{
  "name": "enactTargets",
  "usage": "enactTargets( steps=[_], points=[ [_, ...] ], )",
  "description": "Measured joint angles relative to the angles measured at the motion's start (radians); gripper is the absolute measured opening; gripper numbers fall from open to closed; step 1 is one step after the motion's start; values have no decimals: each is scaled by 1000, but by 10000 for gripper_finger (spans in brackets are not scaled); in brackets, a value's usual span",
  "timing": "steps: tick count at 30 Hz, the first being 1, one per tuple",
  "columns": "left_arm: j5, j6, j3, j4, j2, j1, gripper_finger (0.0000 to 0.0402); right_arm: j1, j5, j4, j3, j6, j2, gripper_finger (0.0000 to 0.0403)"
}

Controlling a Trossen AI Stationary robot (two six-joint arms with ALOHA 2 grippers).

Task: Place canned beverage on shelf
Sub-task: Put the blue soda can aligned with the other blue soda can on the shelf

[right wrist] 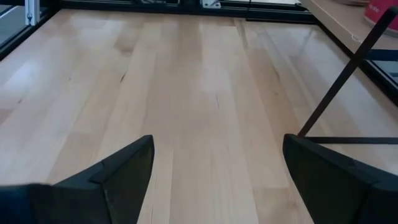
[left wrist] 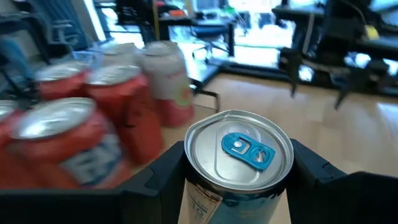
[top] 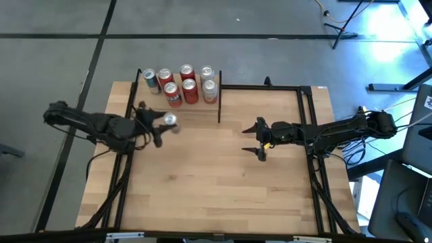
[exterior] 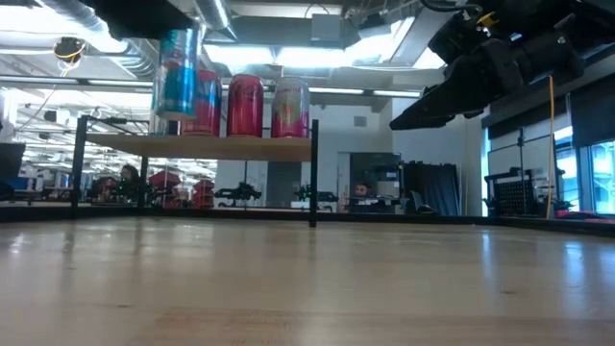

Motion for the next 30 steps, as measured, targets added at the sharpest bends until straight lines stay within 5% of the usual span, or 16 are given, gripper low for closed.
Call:
enactTargets(
  steps=[9,13,24,30],
  points=[
    [-241,10,0,-111,-173,26,167,0,0,21,0,-1,0,340],
    [-273,34,1,-141,-199,89,167,0,0,22,0,-3,0,340],
    [-102,137,2,-123,-202,361,167,0,19,31,0,-25,0,340],
    [85,169,42,-127,-202,522,167,0,19,31,0,-26,0,340]
  ],
)
